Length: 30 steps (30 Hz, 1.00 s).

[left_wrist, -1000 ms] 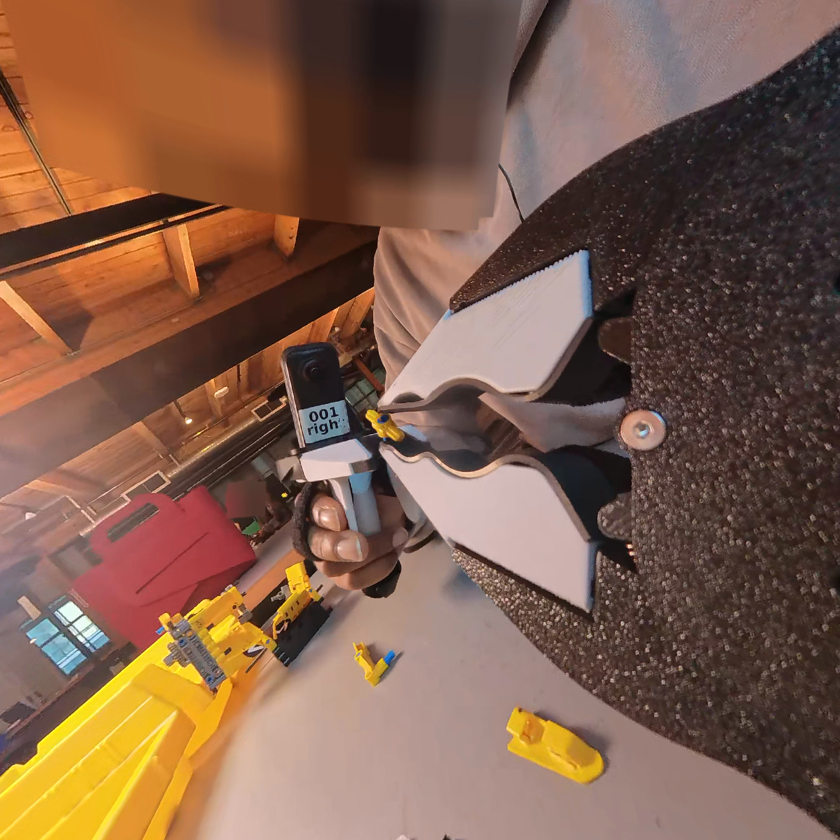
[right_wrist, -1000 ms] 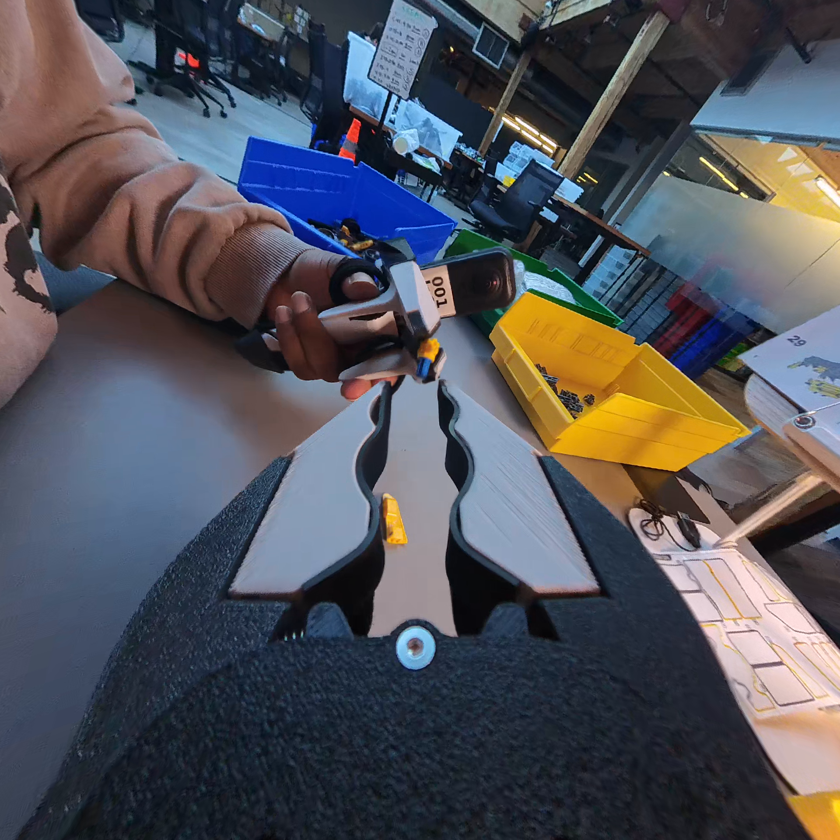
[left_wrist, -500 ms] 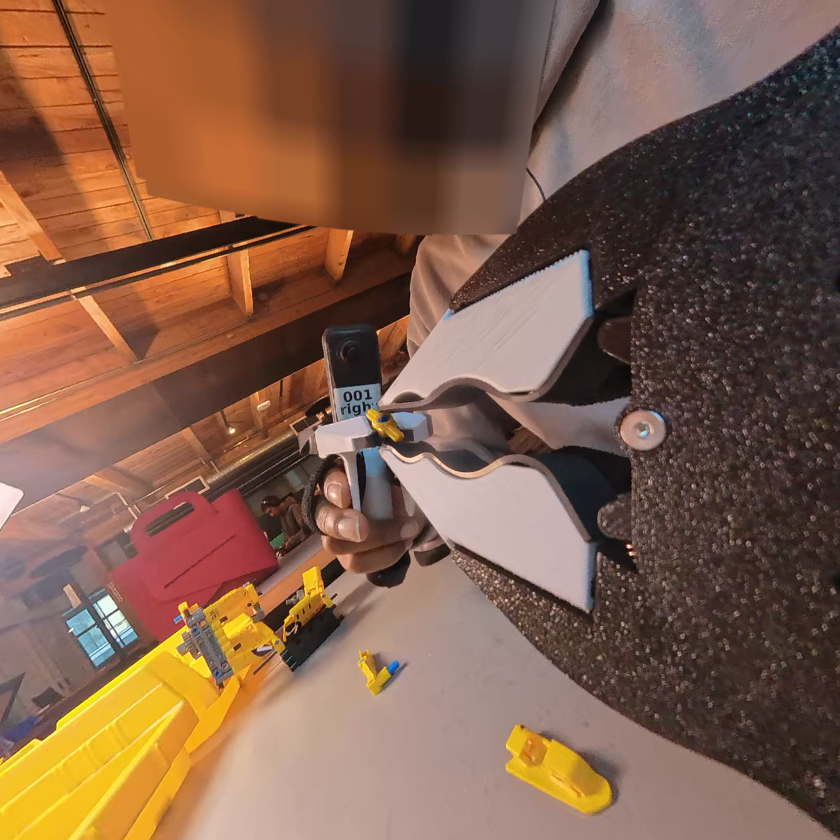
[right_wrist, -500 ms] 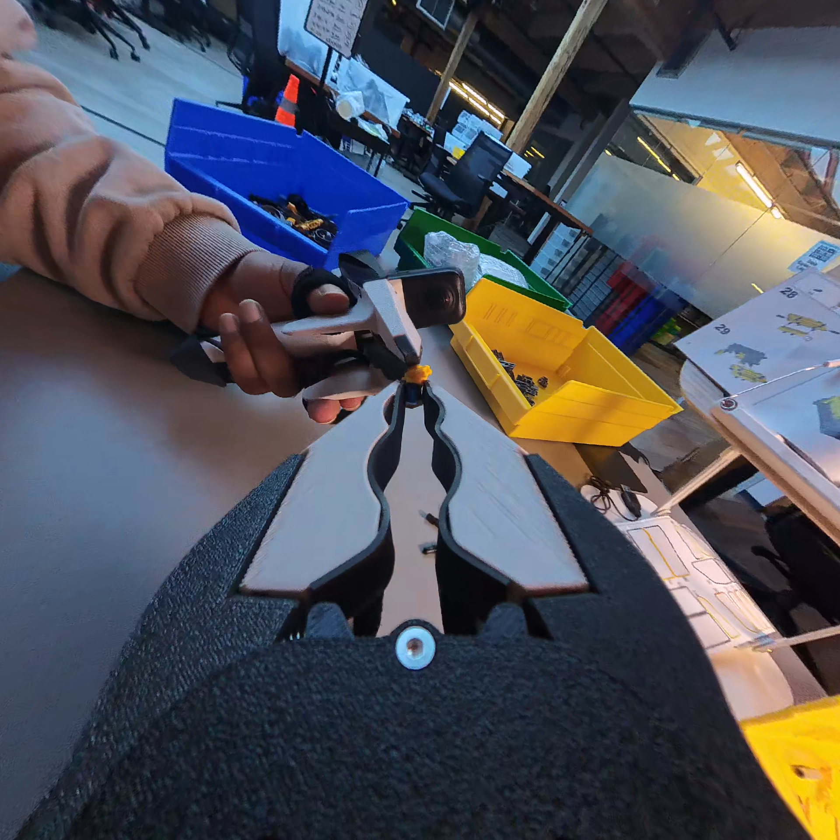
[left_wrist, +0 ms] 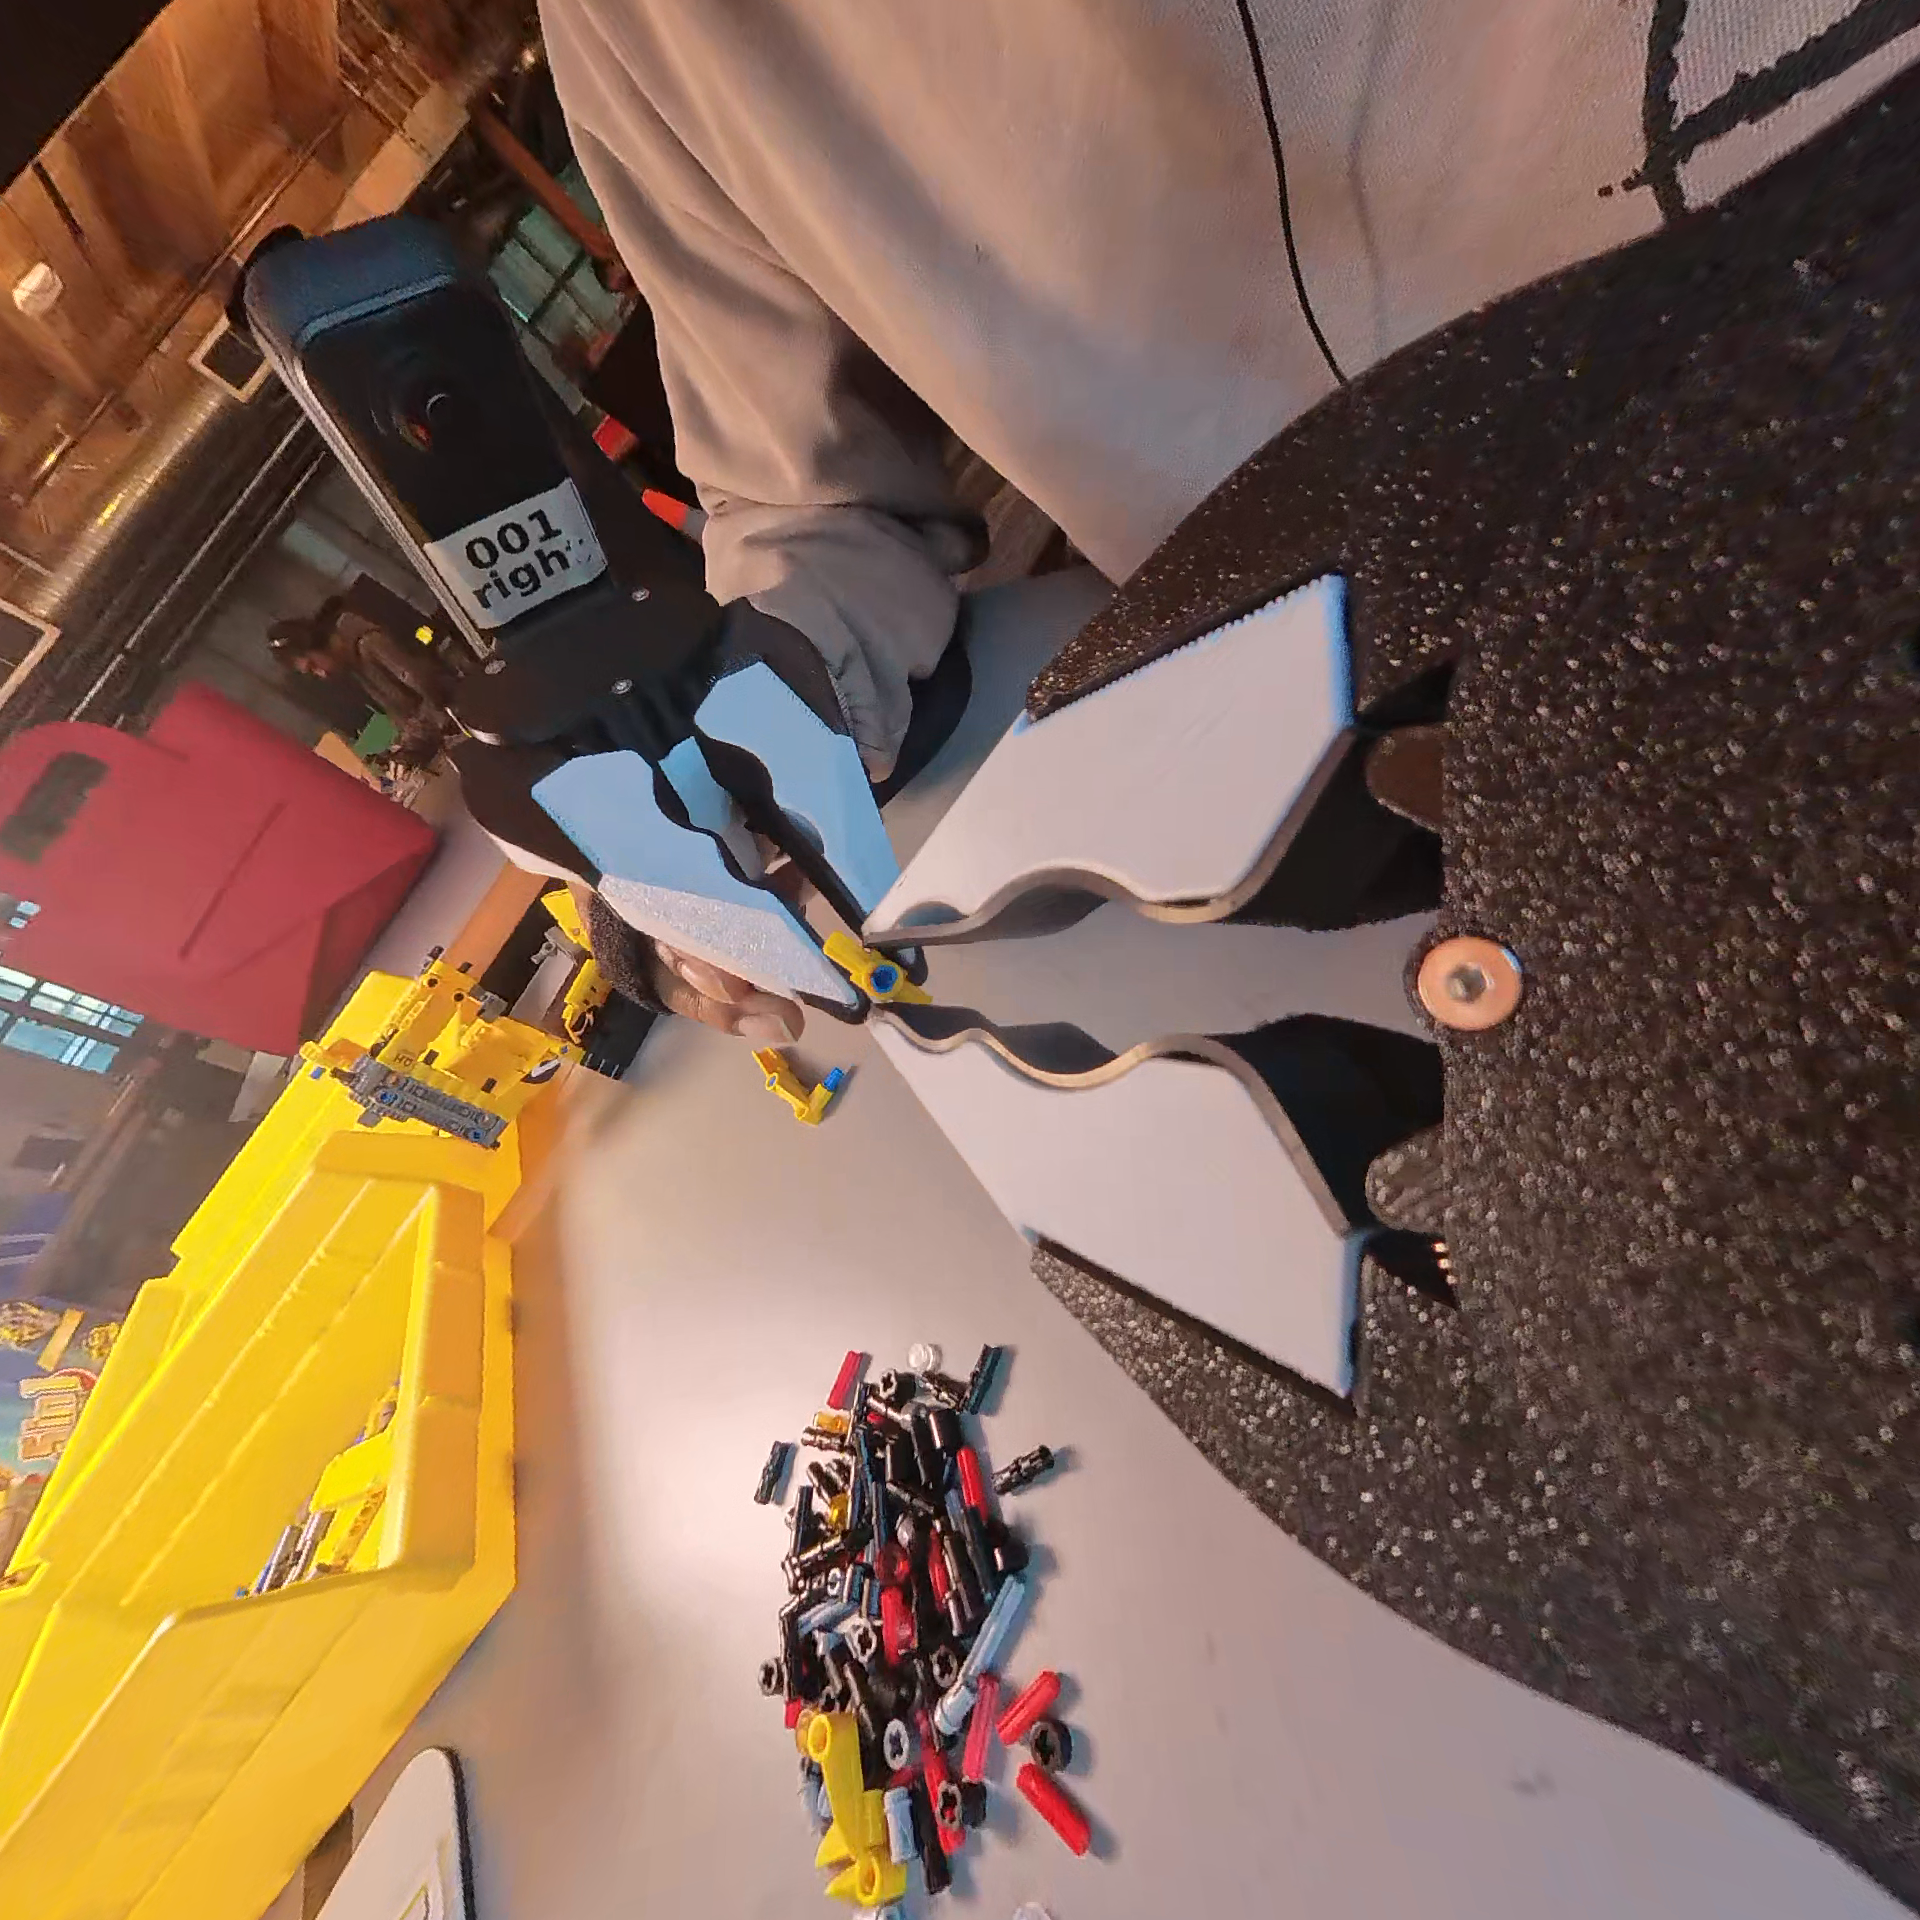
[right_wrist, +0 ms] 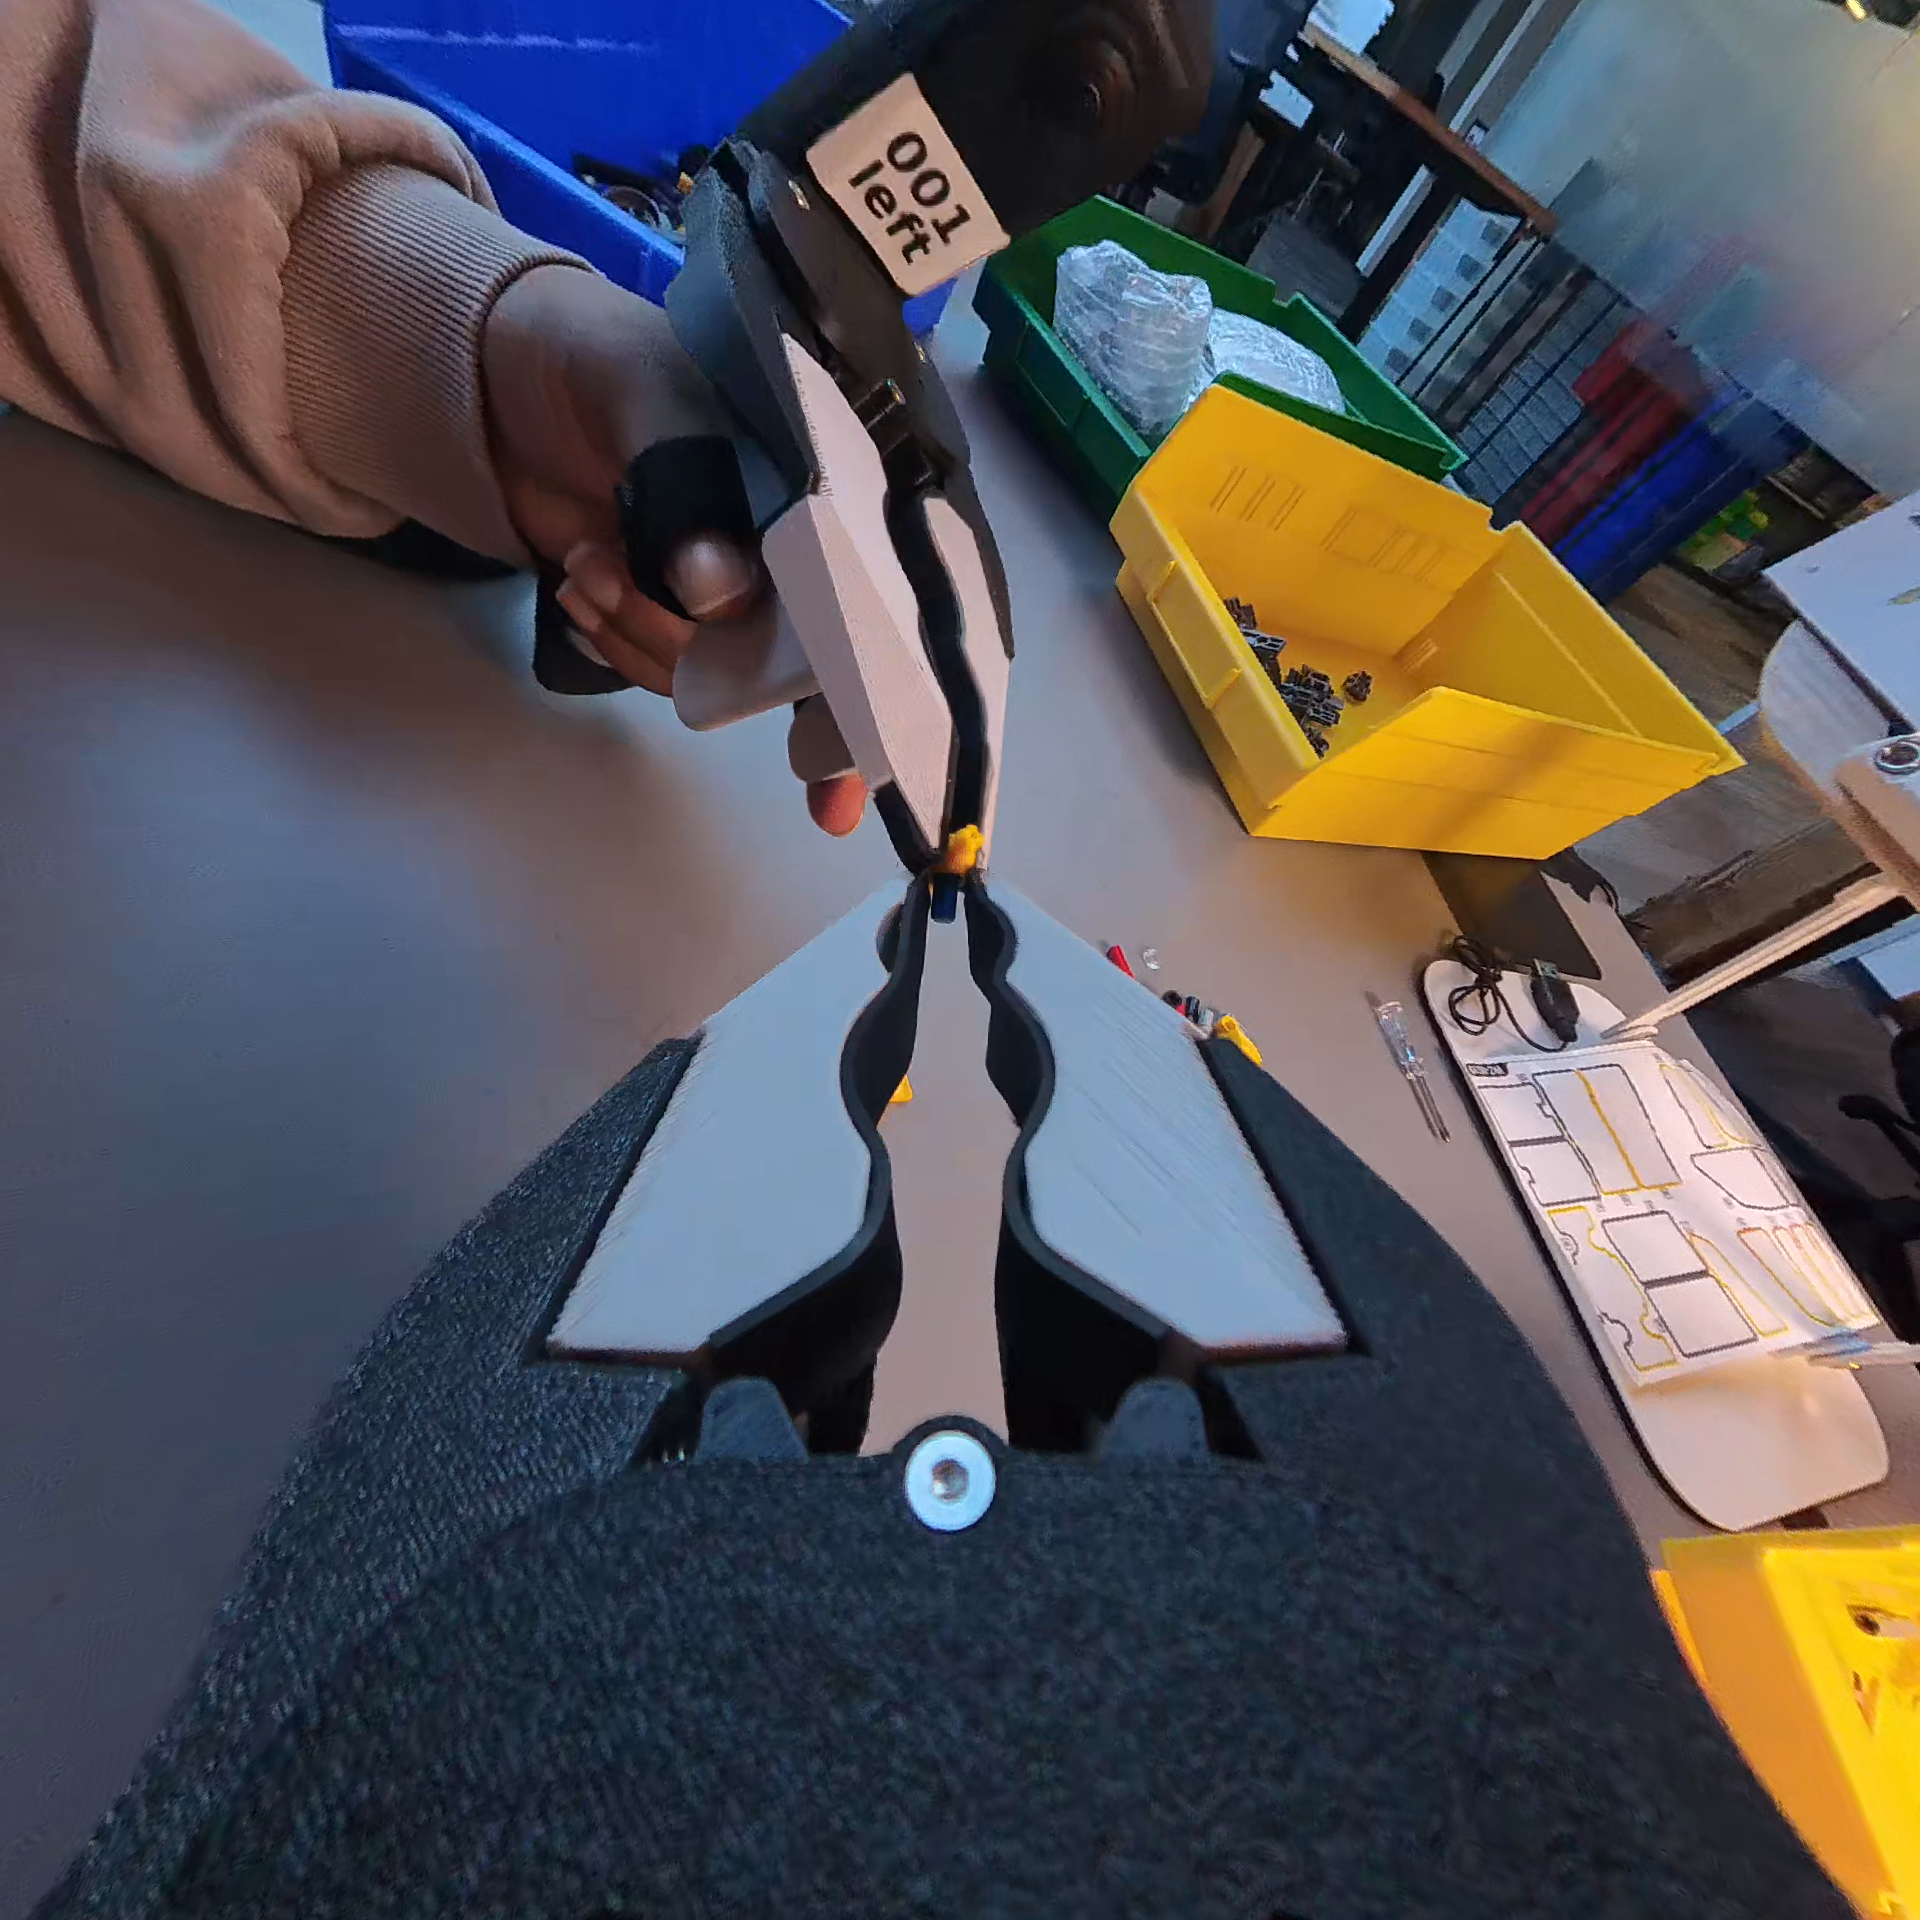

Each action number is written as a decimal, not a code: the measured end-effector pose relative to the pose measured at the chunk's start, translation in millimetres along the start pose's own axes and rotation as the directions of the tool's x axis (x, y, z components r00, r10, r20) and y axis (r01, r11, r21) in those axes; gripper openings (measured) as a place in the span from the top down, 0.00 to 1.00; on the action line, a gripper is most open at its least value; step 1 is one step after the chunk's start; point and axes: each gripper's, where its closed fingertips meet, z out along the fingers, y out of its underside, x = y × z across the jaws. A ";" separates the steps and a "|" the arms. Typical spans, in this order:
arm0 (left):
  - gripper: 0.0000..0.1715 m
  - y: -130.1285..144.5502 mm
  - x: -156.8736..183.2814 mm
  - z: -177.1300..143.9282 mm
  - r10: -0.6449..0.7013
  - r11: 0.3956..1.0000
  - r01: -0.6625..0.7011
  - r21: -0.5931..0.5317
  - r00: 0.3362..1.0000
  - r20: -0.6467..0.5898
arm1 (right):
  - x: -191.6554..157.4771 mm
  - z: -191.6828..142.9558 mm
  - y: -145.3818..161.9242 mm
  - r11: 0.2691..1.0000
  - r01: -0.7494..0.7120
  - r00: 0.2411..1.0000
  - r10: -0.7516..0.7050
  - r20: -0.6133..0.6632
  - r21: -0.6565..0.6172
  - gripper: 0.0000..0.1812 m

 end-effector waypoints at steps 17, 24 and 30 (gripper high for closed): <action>0.95 11.4 -13.2 3.3 -0.003 0.998 0.008 -0.060 0.996 0.088 | 0.7 5.4 16.8 0.946 0.258 0.957 -0.278 -0.083 -0.197 0.99; 0.96 10.3 -1.0 3.1 0.069 0.994 -0.066 -0.083 0.997 0.031 | -7.5 1.2 7.1 0.970 0.217 0.975 -0.221 -0.023 -0.110 0.99; 0.96 3.5 10.3 -4.0 0.093 0.991 -0.095 -0.095 0.995 -0.031 | -11.6 -4.1 -7.4 0.989 0.151 0.988 -0.151 0.039 0.003 0.99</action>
